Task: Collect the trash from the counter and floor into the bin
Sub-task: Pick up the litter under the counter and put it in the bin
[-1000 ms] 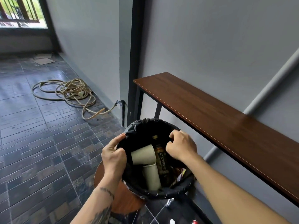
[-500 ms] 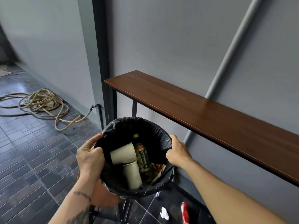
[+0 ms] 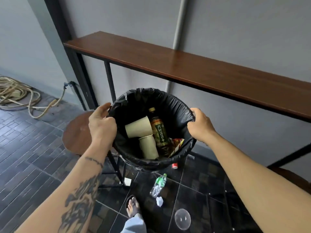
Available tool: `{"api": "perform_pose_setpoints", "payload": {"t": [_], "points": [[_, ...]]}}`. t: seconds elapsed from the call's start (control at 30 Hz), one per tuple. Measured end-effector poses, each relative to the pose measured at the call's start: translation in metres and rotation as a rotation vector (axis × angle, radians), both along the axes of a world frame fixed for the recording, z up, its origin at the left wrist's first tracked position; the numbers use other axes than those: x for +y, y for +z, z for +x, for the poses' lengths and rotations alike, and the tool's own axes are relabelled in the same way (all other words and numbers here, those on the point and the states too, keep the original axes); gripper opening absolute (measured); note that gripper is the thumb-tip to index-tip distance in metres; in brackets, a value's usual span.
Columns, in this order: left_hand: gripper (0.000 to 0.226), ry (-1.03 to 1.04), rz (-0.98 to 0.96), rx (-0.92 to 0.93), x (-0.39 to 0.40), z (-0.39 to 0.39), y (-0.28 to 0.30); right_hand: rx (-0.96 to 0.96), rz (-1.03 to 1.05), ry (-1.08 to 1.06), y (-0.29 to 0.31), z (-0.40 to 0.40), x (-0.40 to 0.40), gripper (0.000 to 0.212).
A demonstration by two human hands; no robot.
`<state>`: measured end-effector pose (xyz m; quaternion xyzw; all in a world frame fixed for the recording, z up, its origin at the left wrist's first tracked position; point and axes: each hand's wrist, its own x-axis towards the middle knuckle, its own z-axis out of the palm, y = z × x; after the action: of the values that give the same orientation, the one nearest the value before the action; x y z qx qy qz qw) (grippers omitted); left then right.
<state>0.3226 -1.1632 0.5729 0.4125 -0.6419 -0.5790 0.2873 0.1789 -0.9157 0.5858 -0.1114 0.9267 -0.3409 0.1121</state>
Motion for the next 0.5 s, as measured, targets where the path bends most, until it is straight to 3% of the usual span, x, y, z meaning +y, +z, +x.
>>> {"api": "perform_pose_setpoints", "payload": {"t": [0.23, 0.37, 0.5], "points": [[0.064, -0.204, -0.083, -0.215, 0.087, 0.021, -0.049, -0.130, 0.061, -0.150, -0.049, 0.048, 0.099, 0.044], [0.063, -0.296, -0.247, -0.364, 0.109, 0.041, -0.086, -0.205, 0.128, -0.153, -0.079, 0.069, 0.116, 0.043], [0.068, -0.354, -0.289, -0.498, 0.110, 0.056, -0.111, -0.281, 0.152, -0.189, -0.112, 0.088, 0.114, 0.047]]}}
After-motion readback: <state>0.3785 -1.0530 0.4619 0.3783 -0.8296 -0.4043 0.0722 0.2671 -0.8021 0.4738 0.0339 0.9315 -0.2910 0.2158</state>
